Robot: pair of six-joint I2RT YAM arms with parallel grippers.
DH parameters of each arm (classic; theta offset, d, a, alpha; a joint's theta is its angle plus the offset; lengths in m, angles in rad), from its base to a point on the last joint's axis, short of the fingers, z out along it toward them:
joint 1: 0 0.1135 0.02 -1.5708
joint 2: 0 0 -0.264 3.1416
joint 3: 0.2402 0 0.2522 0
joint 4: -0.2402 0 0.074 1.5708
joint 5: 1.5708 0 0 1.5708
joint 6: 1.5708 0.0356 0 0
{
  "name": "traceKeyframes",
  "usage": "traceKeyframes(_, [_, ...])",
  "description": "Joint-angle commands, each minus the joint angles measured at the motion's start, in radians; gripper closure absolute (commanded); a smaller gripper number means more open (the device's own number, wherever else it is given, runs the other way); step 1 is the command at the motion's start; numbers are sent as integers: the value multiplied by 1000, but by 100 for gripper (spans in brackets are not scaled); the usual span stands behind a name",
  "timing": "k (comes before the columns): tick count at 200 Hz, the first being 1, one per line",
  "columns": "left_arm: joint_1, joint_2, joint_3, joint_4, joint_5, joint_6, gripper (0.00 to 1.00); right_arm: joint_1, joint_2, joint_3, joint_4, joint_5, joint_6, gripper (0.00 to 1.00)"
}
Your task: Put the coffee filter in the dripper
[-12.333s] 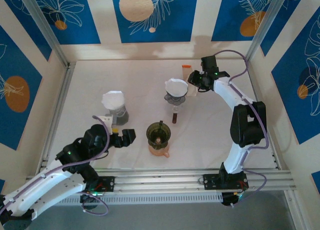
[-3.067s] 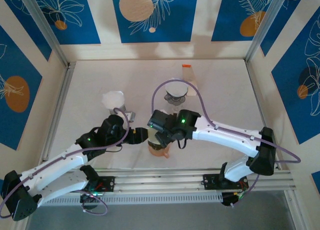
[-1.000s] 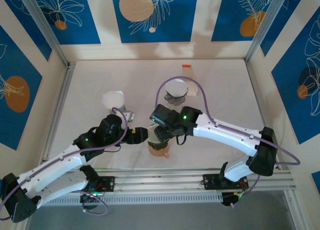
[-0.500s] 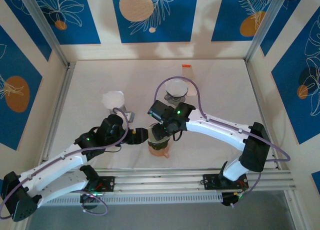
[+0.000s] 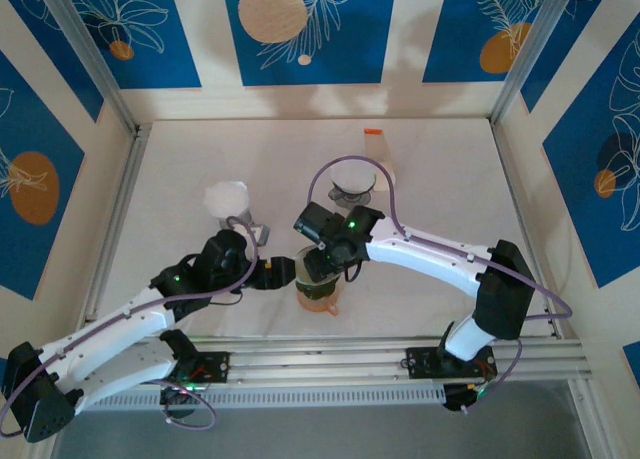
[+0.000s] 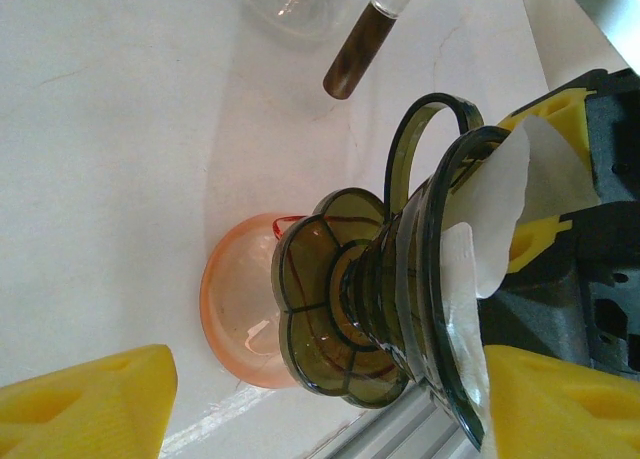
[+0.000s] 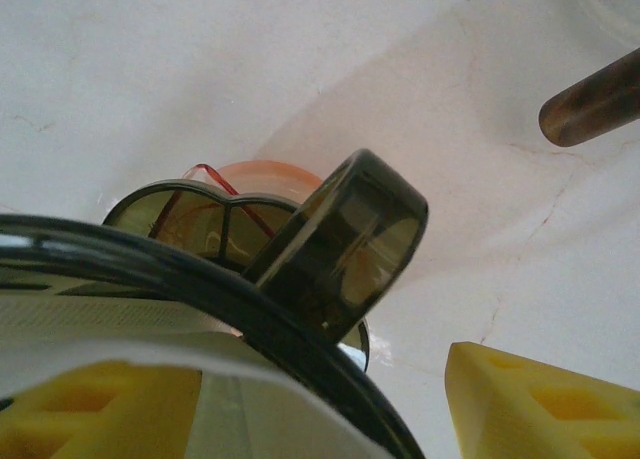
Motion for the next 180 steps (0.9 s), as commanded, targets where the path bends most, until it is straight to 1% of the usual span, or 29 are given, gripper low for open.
traceKeyframes(1, [12,-7,-10,19,18,0,22,7,-66,28,-27,35,7,34])
traceKeyframes(28, [11,-8,-10,19,16,-2,21,24,-151,60,-56,124,26,34])
traceKeyframes(51, [12,-11,-2,17,15,-5,20,25,-230,42,-41,183,44,34])
traceKeyframes(61, [12,-24,3,21,15,-5,18,23,-258,28,-31,189,51,34])
traceKeyframes(76, [12,-50,11,26,11,-2,9,23,-287,8,-30,213,68,34])
traceKeyframes(93, [12,-74,20,23,8,2,6,24,-314,-17,-20,229,77,34])
traceKeyframes(111, [12,-80,29,8,2,2,6,24,-332,-36,-7,225,80,34])
traceKeyframes(146, [12,-74,21,-2,-16,-3,6,35,-307,-57,-11,140,72,35])
traceKeyframes(180, [19,-35,8,-4,-23,-7,7,71,-273,-82,-27,147,90,37])
